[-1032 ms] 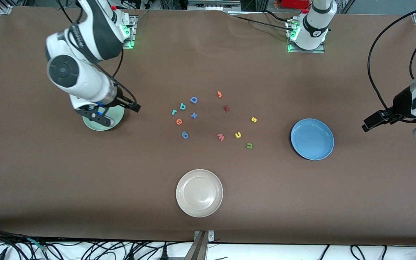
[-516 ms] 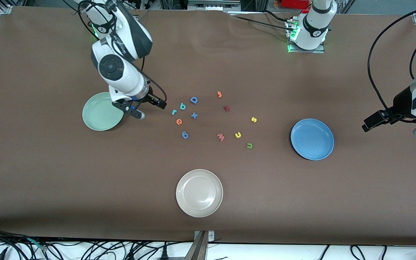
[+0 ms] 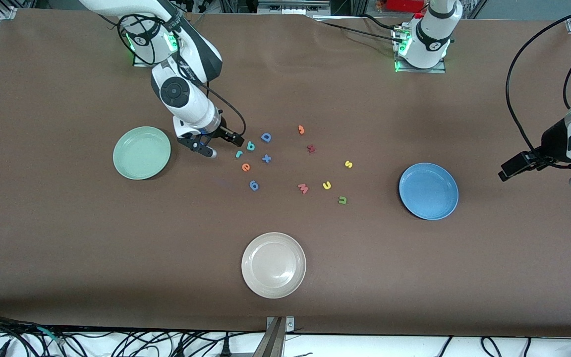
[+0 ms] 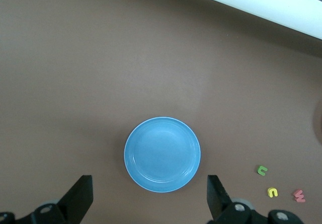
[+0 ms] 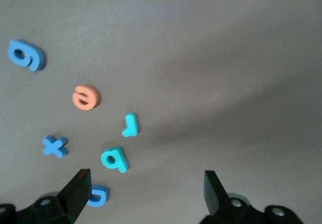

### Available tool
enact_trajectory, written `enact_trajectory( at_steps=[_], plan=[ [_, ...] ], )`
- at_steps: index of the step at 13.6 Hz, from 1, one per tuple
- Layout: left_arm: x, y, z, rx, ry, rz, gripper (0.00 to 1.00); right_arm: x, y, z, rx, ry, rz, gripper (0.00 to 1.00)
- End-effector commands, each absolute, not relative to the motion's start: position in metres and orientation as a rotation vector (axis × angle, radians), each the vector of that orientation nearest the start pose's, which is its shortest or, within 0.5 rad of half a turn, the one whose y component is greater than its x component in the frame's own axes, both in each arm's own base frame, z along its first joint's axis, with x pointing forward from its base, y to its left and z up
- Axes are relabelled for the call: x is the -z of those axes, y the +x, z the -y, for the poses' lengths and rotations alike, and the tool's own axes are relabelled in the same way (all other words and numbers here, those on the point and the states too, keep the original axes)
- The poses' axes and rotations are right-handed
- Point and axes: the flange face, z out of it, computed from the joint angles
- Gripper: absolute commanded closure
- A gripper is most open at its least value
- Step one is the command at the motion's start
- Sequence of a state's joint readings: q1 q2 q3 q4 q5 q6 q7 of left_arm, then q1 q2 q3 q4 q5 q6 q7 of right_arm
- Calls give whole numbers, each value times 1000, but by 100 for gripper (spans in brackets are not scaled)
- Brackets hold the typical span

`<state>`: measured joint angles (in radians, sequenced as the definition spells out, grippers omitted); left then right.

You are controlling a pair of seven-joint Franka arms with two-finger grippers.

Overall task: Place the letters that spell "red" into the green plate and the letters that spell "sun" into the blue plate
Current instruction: 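Move the right gripper over the green plate toward the letters, then lower the right gripper and grasp a teal foam letter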

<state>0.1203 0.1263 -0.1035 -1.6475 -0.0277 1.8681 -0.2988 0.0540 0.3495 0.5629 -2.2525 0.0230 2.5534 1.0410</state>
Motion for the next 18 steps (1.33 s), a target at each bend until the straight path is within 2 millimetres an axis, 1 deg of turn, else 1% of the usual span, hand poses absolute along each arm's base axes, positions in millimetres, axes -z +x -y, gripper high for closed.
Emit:
enact_trajectory(
  at_steps=[1,2,3,4,5,7,8,10,12,15,18],
  plan=[
    [-549,609,-16,146,-3131,515,0,-225,439,-325,-185,-2891,-686,1],
    [-549,609,-16,146,-3131,515,0,-217,438,-325,-188,-2894,-675,1],
    [-550,608,-16,148,-3131,515,0,-211,440,-319,-172,-2920,-646,1],
    [-551,608,-16,150,-3131,517,0,-205,443,-312,-153,-2950,-617,2],
    [-552,608,-16,153,-3131,519,0,-200,442,-312,-158,-2961,-604,4],
    [-552,608,-16,153,-3131,517,0,-196,438,-318,-157,-2960,-585,5],
    [-552,608,-16,150,-3130,519,0,-194,441,-316,-143,-2959,-588,5],
    [-555,604,-16,134,-3129,516,0,-189,441,-320,-131,-2946,-583,5],
    [-557,603,-16,134,-3129,514,0,-181,443,-320,-103,-2932,-583,4],
    [-557,602,-15,129,-3129,513,0,-166,443,-319,-55,-2962,-557,5],
    [-557,602,-16,127,-3128,516,0,-157,443,-321,-14,-2969,-546,5]
  ],
)
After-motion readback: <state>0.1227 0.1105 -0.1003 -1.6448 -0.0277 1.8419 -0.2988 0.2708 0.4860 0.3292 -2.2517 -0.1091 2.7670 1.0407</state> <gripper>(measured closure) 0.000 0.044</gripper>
